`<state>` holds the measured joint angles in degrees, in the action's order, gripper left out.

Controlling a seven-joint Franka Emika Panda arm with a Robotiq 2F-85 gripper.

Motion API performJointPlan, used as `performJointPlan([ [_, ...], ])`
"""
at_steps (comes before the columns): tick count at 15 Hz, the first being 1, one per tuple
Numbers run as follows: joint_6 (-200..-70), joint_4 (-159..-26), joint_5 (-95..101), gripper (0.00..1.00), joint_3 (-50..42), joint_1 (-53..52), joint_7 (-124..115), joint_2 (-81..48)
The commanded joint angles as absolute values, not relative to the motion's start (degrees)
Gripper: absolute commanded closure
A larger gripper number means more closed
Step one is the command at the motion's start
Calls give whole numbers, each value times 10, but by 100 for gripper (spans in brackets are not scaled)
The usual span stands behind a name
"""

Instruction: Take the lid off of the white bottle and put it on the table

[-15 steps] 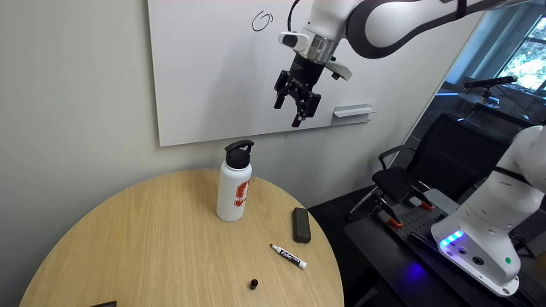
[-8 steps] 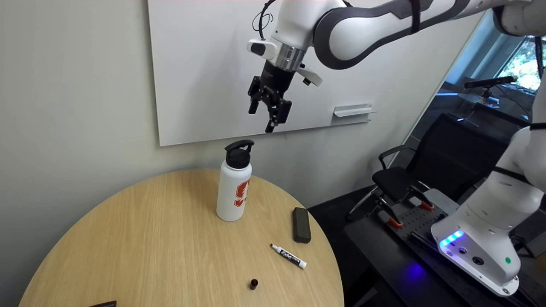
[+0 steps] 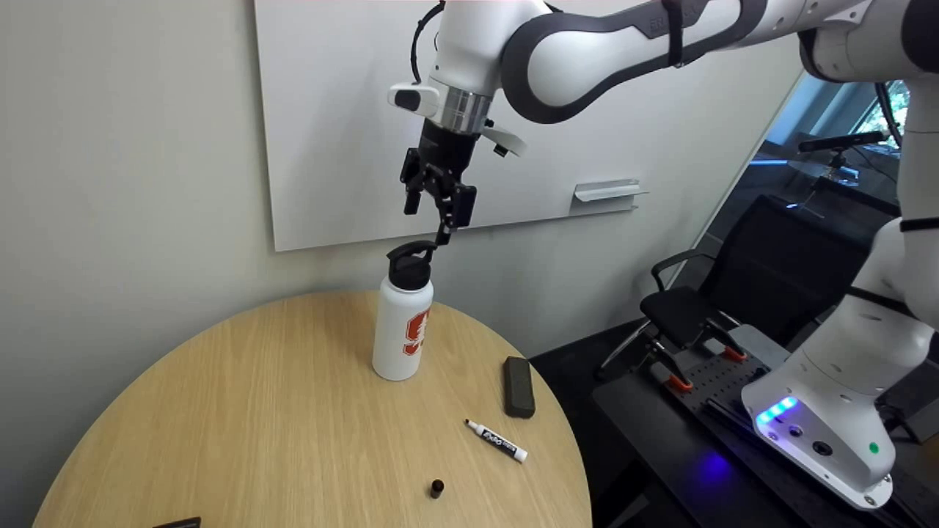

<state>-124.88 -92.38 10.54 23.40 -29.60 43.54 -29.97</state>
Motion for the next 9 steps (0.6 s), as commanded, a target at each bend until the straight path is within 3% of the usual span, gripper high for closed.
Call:
performJointPlan([
  [1,-1208,-874,123,0,234,-309,437,-327],
  [9,-1194,-835,127,0,231,-317,455,-364],
])
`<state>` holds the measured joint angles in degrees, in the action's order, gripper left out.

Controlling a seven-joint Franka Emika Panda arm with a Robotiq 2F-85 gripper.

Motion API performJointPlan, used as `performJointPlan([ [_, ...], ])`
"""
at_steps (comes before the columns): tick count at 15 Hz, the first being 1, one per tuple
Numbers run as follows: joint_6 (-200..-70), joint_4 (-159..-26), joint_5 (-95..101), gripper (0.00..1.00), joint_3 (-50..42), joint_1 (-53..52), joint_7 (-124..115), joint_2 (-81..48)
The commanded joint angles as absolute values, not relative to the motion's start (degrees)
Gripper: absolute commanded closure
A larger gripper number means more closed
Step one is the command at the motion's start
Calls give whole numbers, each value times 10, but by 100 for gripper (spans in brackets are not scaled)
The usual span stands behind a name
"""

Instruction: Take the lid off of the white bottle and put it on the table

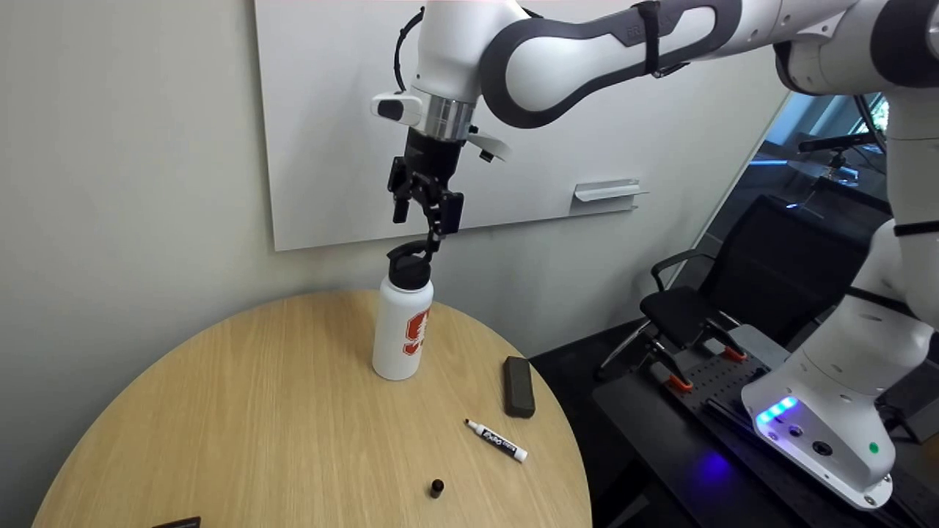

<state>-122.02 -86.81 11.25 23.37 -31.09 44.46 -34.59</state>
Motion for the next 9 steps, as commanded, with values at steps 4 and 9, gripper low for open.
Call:
performJointPlan([
  [4,-1197,-832,126,0,231,-318,458,-372],
  [9,-1200,-836,124,0,231,-317,456,-374],
])
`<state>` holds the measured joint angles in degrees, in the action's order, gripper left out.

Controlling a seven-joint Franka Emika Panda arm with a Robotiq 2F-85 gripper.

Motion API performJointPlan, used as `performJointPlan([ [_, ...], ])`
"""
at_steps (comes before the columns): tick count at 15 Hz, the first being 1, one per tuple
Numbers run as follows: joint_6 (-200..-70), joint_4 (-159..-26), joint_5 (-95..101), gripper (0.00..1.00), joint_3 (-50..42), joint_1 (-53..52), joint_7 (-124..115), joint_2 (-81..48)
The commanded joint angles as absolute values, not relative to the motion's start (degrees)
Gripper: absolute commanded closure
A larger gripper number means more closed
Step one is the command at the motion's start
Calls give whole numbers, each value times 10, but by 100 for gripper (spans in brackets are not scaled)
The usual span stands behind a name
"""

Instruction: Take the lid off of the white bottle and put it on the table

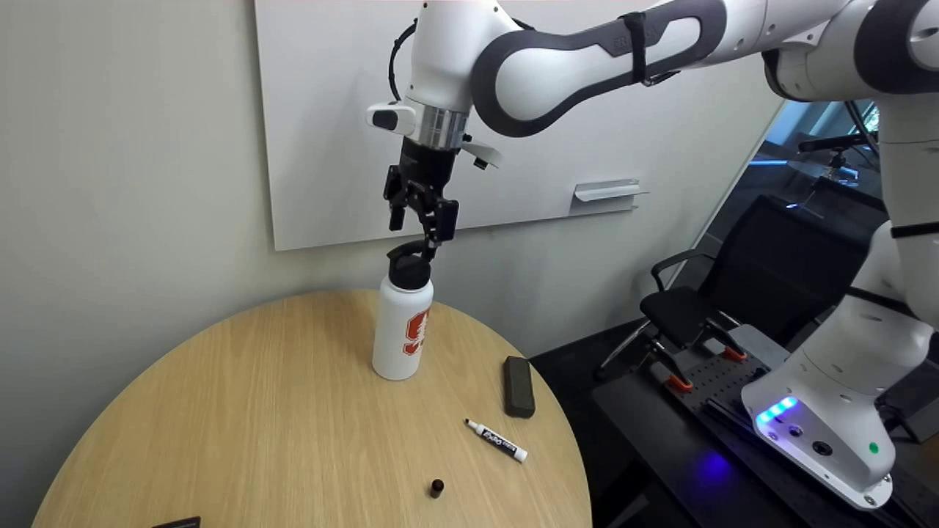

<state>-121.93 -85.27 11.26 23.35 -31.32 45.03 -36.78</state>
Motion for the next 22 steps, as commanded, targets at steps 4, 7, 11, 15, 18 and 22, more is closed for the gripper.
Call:
performJointPlan([
  [4,-1205,-839,124,43,231,-316,456,-372],
  [7,-1206,-839,124,66,231,-316,457,-372],
  [11,-1205,-840,125,92,231,-316,457,-370],
  [15,-1200,-841,126,90,231,-317,456,-367],
  [18,-1201,-846,130,90,230,-320,451,-360],
  [22,-1209,-857,145,90,229,-326,446,-342],
])
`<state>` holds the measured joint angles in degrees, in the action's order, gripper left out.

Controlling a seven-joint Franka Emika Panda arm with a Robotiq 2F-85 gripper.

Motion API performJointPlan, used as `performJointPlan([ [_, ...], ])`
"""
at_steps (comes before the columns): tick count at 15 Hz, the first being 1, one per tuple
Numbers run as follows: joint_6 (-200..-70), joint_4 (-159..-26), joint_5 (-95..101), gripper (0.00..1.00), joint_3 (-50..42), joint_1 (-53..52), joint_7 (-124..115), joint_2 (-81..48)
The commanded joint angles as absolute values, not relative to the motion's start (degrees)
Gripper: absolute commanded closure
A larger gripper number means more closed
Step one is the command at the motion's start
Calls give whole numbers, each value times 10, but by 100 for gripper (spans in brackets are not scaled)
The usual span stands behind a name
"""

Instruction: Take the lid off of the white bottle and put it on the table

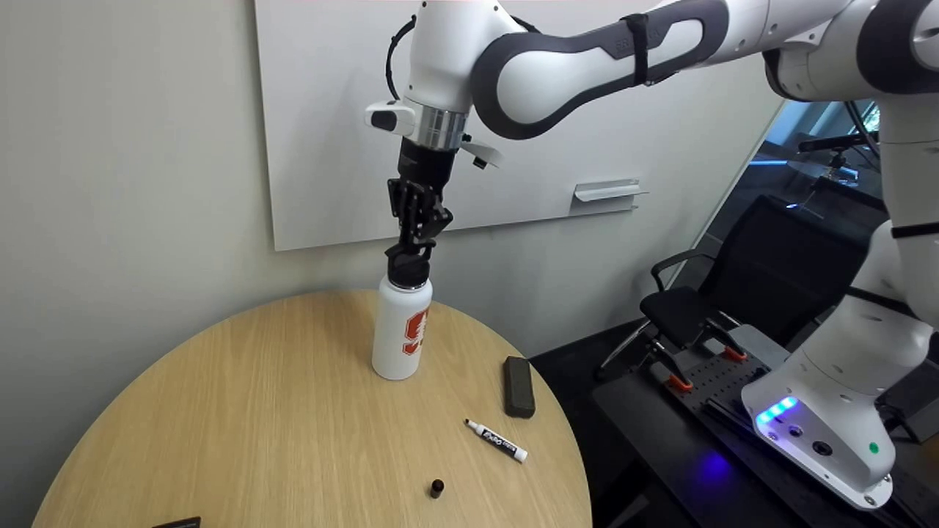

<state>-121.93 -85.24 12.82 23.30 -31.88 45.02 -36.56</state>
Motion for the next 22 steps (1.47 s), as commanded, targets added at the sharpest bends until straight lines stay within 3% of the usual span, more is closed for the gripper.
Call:
performJointPlan([
  [1,-1210,-859,149,90,229,-328,445,-338],
  [8,-1231,-892,159,90,225,-326,426,-281],
  [17,-1360,-1123,131,90,226,-257,252,-111],
  [22,-1435,-1238,133,90,214,-237,141,-93],
])
